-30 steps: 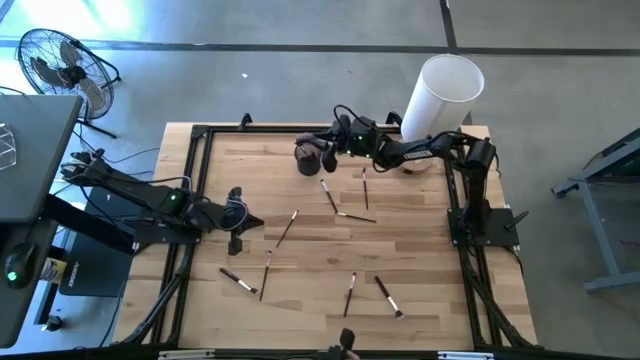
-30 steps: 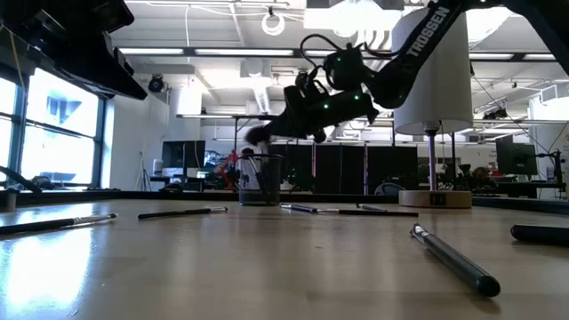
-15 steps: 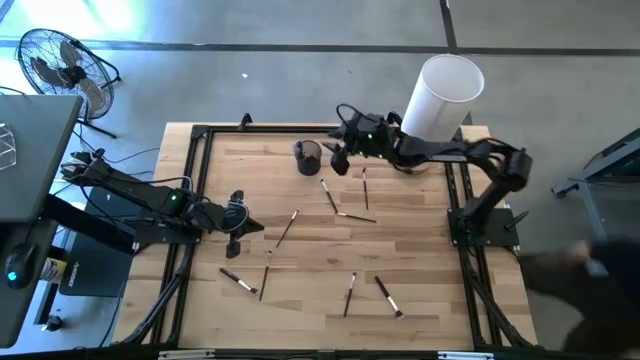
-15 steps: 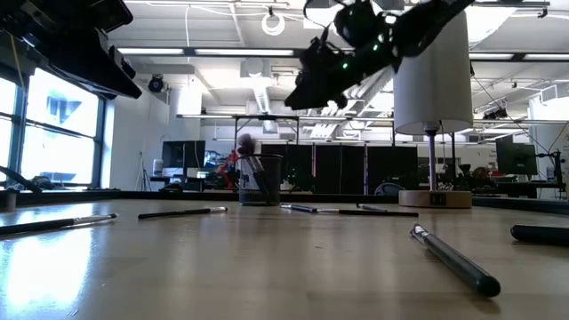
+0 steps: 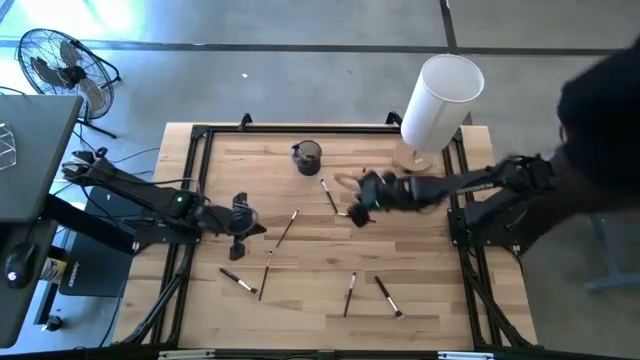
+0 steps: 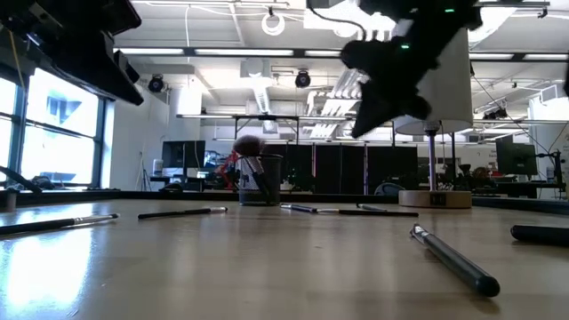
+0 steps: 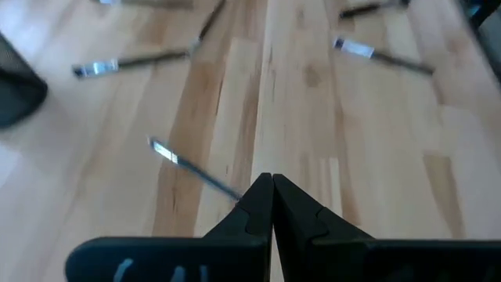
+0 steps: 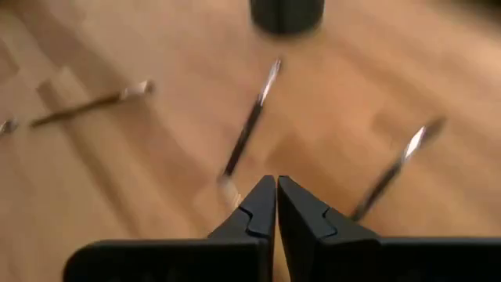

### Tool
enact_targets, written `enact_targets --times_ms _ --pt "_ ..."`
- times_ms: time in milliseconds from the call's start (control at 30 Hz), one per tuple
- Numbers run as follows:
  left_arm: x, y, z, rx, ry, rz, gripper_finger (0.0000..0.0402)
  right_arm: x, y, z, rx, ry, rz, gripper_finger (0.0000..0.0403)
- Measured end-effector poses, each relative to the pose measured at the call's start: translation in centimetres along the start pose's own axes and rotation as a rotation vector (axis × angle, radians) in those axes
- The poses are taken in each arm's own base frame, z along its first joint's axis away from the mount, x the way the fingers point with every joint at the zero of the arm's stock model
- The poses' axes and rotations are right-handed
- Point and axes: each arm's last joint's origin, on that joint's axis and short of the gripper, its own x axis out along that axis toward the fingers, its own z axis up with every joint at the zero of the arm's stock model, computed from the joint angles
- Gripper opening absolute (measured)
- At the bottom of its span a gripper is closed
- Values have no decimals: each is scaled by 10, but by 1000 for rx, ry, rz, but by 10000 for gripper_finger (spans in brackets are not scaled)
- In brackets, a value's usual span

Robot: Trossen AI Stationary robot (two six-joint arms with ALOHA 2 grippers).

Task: Put items in baskets/containers
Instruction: Put the eyeshadow brush into the pen holder

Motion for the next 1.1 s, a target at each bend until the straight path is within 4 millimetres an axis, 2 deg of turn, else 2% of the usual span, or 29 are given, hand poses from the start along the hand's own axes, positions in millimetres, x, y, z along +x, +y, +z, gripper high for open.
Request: enact_targets --times_ms 167,333,633,833,1100 --pt "11 -8 8 -59 95 -4 0 -15 0 -50 125 22 12 8" --pt "16 -11 16 -169 112 27 0 -30 -5 -75 137 51 31 4" --pt "29 -20 34 -571 204 194 0 -51 -27 -94 11 222 -68 3" --pt "43 -26 34 -882 328 372 1 -62 -33 -102 -97 236 -116 3" --pt "62 -32 27 -973 406 375 1 -65 -31 -105 -185 197 -116 2"
